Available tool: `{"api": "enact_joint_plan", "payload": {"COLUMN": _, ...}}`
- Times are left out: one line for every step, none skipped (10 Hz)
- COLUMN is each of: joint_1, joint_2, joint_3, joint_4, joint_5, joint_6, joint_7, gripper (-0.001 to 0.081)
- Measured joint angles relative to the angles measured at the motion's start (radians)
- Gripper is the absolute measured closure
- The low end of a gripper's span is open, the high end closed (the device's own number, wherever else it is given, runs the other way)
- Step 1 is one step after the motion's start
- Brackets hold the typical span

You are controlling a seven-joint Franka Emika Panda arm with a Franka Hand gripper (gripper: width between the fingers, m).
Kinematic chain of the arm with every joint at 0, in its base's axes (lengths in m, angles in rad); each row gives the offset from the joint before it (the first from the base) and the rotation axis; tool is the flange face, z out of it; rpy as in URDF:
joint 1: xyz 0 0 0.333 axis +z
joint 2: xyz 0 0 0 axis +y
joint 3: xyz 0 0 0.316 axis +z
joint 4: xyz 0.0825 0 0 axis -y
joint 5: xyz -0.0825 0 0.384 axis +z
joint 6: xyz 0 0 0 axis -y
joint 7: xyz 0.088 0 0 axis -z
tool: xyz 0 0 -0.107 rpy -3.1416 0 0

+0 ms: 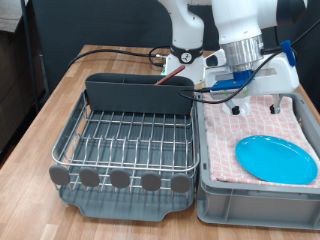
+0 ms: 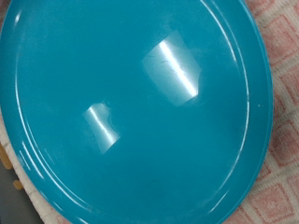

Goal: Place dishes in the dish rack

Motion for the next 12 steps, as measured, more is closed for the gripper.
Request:
{"api": "enact_joint_plan", "payload": {"joint_1": 0.000, "joint_2": 0.009, "joint_3": 0.001, "joint_4": 0.000, "joint_5": 0.011, "joint_6": 0.005, "joint_7": -0.008, "gripper": 0.0004}}
{"api": "enact_joint_plan", "payload": {"joint_1": -0.001, "joint_2": 0.018, "joint_3": 0.005, "joint_4": 0.000, "joint_5": 0.034, "joint_6": 0.011, "joint_7": -0.029, "gripper": 0.0004}}
{"api": "enact_joint_plan", "payload": {"joint_1": -0.002, "joint_2": 0.027, "joint_3": 0.011, "joint_4": 0.000, "joint_5": 0.075, "joint_6": 0.024, "joint_7": -0.068, "gripper": 0.0004}}
{"api": "enact_joint_plan", "payload": {"joint_1": -0.002, "joint_2": 0.037, "joint_3": 0.017, "joint_4": 0.000, "joint_5": 0.117, "joint_6": 0.036, "joint_7": -0.109, "gripper": 0.0004}}
{"api": "enact_joint_plan", "payload": {"joint_1": -0.003, "joint_2": 0.046, "joint_3": 0.023, "joint_4": 0.000, "joint_5": 0.153, "joint_6": 0.046, "joint_7": -0.148, "gripper": 0.0004}}
{"api": "enact_joint_plan", "payload": {"joint_1": -0.003, "joint_2": 0.055, "joint_3": 0.027, "joint_4": 0.001, "joint_5": 0.184, "joint_6": 0.050, "joint_7": -0.181, "gripper": 0.0004}}
{"api": "enact_joint_plan", "payload": {"joint_1": -0.003, "joint_2": 0.062, "joint_3": 0.030, "joint_4": 0.003, "joint_5": 0.211, "joint_6": 0.052, "joint_7": -0.211, "gripper": 0.0004}}
{"api": "enact_joint_plan", "payload": {"joint_1": -0.004, "joint_2": 0.071, "joint_3": 0.033, "joint_4": 0.006, "joint_5": 0.236, "joint_6": 0.057, "joint_7": -0.239, "gripper": 0.0004}}
{"api": "enact_joint_plan", "payload": {"joint_1": -0.004, "joint_2": 0.081, "joint_3": 0.037, "joint_4": 0.010, "joint_5": 0.256, "joint_6": 0.061, "joint_7": -0.264, "gripper": 0.0004}}
{"api": "enact_joint_plan", "payload": {"joint_1": -0.005, "joint_2": 0.091, "joint_3": 0.039, "joint_4": 0.015, "joint_5": 0.275, "joint_6": 0.062, "joint_7": -0.287, "gripper": 0.0004}}
{"api": "enact_joint_plan", "payload": {"joint_1": -0.005, "joint_2": 0.102, "joint_3": 0.040, "joint_4": 0.024, "joint_5": 0.290, "joint_6": 0.062, "joint_7": -0.307, "gripper": 0.0004}}
{"api": "enact_joint_plan", "payload": {"joint_1": -0.006, "joint_2": 0.114, "joint_3": 0.040, "joint_4": 0.034, "joint_5": 0.299, "joint_6": 0.062, "joint_7": -0.320, "gripper": 0.0004}}
